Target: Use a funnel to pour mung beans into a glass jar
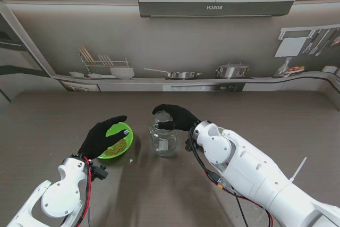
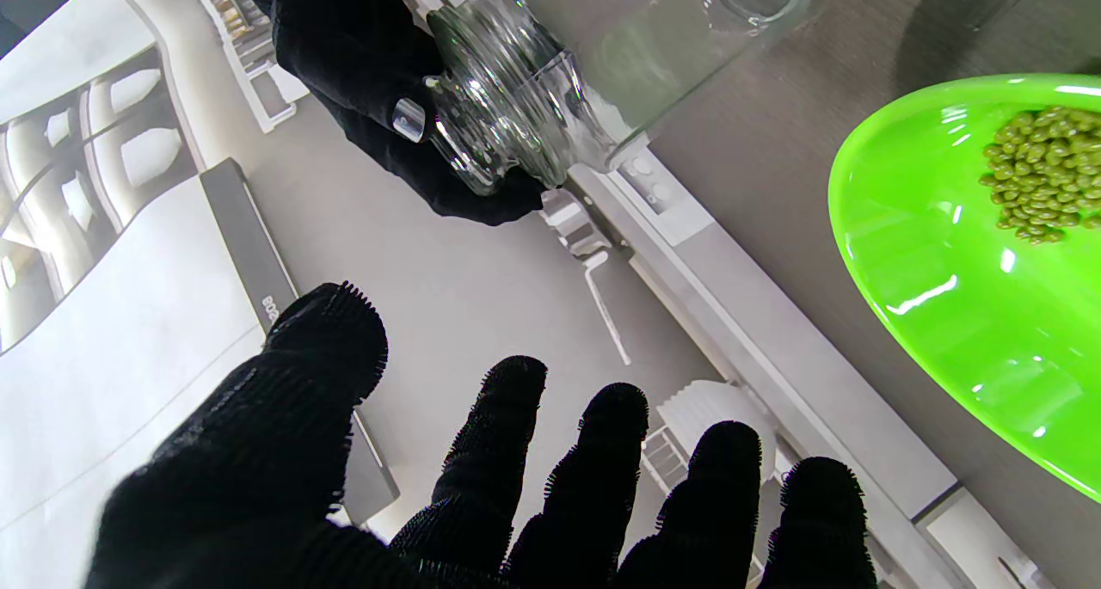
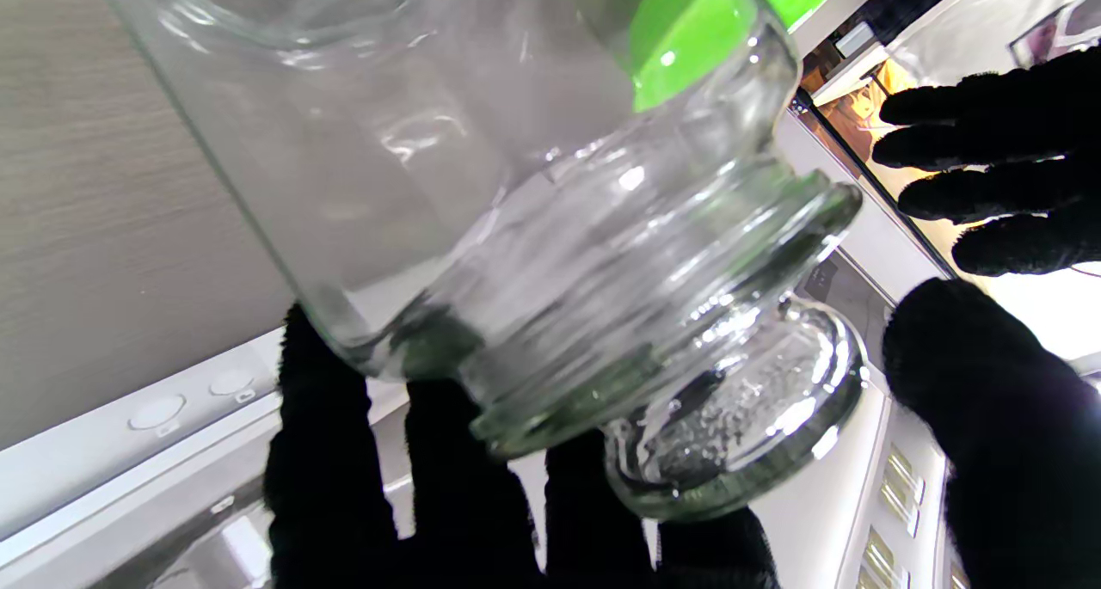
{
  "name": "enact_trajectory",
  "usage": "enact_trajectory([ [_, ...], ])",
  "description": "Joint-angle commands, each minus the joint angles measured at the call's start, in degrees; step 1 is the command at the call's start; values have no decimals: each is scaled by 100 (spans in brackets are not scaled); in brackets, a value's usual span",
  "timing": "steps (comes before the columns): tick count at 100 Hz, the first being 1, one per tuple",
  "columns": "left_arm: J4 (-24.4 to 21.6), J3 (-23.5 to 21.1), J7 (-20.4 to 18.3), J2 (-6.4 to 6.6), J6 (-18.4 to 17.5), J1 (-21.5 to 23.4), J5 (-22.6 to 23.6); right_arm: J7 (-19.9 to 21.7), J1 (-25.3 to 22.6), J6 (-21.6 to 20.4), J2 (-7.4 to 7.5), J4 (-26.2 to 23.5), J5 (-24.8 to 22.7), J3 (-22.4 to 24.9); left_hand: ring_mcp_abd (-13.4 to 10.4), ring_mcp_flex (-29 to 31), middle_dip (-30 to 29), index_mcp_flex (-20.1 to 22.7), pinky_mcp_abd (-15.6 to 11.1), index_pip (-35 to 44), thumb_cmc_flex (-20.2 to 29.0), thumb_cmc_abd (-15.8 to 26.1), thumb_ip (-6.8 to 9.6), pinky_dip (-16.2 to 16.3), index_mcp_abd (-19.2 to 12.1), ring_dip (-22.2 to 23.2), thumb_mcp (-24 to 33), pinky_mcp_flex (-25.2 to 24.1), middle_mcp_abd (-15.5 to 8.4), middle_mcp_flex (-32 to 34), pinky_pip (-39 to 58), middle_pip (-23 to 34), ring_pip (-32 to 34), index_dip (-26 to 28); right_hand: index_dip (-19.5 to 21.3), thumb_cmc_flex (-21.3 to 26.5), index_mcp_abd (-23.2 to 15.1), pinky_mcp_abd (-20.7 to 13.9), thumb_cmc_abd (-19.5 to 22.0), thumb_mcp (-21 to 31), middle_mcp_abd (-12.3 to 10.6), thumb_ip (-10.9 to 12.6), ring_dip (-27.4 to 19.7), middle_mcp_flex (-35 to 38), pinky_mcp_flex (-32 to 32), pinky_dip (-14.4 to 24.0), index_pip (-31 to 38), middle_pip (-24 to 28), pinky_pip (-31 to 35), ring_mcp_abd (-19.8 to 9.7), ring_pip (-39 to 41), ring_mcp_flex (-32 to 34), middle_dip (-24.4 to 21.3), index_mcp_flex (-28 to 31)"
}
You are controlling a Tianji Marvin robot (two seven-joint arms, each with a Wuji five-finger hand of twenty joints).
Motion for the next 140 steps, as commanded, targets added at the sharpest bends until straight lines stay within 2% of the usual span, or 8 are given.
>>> enact_trajectory([
  [1, -55, -12, -85, -20, -3, 28, -10, 276, -233, -132, -86, 131, 33, -204, -51, -24, 1, -57, -86, -63, -131, 228, 249, 21, -82, -21, -136, -98, -21, 20, -79, -16, -48, -21, -37, -191, 3, -269, 152, -130, -30, 179, 67, 278, 90, 5, 152, 433, 197, -366, 574, 475, 60, 75],
  [53, -72, -33, -50, -25, 1, 49, 10, 520, -166, -585, -156, 487, 332, -479, -41, -21, -1, -35, -78, -54, -127, 241, 253, 20, -72, -22, -147, -97, -20, 10, -80, -21, -47, -19, -33, -183, 50, -282, 176, -115, -19, 180, 65, 188, 61, -5, 200, 474, 203, -355, 583, 446, 62, 1],
  [98, -75, -41, -48, -25, -5, 54, 9, 782, -275, -779, 30, 265, 260, -434, -35, -21, -1, -31, -69, -54, -130, 238, 254, 19, -72, -23, -147, -93, -18, 15, -79, -19, -48, -19, -40, -198, 57, -295, 197, -121, -26, 177, 65, 163, 64, -6, 227, 506, 216, -347, 596, 433, 58, -34],
  [140, -75, -36, -52, -27, 11, 51, -7, 1031, -318, -840, 130, 207, 318, -423, -30, -28, -1, -43, -74, -57, -132, 240, 254, 17, -82, -23, -154, -96, -24, 10, -81, -19, -50, -20, -44, -207, 75, -310, 220, -143, -18, 180, 63, 118, 54, -11, 234, 524, 218, -357, 603, 423, 55, -103],
])
